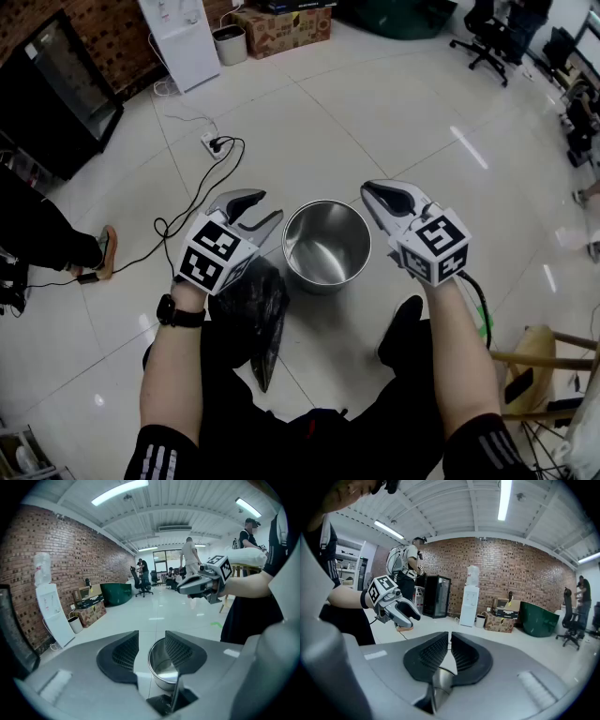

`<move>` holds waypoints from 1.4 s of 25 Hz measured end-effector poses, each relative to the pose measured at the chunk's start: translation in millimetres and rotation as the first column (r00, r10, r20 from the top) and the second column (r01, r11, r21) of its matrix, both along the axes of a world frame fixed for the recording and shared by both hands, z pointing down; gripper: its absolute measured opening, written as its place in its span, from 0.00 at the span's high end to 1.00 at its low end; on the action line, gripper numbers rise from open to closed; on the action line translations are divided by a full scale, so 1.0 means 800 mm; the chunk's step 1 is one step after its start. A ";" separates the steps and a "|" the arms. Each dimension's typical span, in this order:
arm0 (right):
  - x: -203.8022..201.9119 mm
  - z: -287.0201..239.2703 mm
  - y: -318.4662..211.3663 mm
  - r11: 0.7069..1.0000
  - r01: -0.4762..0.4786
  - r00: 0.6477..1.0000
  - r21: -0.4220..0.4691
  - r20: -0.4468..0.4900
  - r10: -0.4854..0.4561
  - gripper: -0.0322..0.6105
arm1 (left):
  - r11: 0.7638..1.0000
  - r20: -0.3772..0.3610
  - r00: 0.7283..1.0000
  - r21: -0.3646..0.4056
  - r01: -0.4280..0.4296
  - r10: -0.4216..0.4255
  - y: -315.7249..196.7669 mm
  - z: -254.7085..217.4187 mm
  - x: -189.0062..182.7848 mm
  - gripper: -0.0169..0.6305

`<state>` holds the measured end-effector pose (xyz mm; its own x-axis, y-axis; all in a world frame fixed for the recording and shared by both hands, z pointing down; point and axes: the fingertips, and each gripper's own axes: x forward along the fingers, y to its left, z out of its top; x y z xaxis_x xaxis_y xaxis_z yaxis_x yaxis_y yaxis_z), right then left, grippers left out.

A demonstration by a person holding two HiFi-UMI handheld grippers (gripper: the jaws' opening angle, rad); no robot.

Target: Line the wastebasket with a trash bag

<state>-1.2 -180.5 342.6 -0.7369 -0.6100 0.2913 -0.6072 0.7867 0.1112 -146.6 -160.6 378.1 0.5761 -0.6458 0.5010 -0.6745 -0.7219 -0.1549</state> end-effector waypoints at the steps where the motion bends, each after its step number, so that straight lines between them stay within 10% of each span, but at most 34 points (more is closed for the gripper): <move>1: 0.001 0.000 0.000 1.000 -0.001 1.000 0.001 -0.005 0.001 0.91 | 1.000 0.013 1.000 -0.013 -0.004 0.005 0.003 0.005 0.001 0.69; 6: 0.004 0.000 0.000 1.000 0.006 1.000 0.000 -0.011 -0.006 0.91 | 0.999 0.033 0.999 -0.025 -0.038 0.039 0.009 0.010 0.006 0.67; 14: 0.007 -0.002 0.003 1.000 0.013 1.000 0.000 0.002 -0.013 0.91 | 0.994 -0.068 0.997 0.107 0.037 -0.030 -0.004 -0.027 0.000 0.97; 24: 0.006 -0.011 0.003 1.000 0.016 1.000 -0.002 0.024 -0.016 0.91 | 0.992 0.015 0.997 -0.103 0.075 -0.073 -0.007 0.056 -0.015 0.82; 35: 0.006 -0.007 0.006 0.999 0.034 0.998 -0.011 0.044 -0.034 0.91 | 0.928 0.342 0.939 -0.362 0.090 0.042 0.043 0.195 -0.039 0.70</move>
<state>4.0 -175.7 336.7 -0.7693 -0.5810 0.2657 -0.5842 0.8081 0.0757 -177.5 -126.1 534.1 0.3160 -0.3890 0.8653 -0.6470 -0.7554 -0.1033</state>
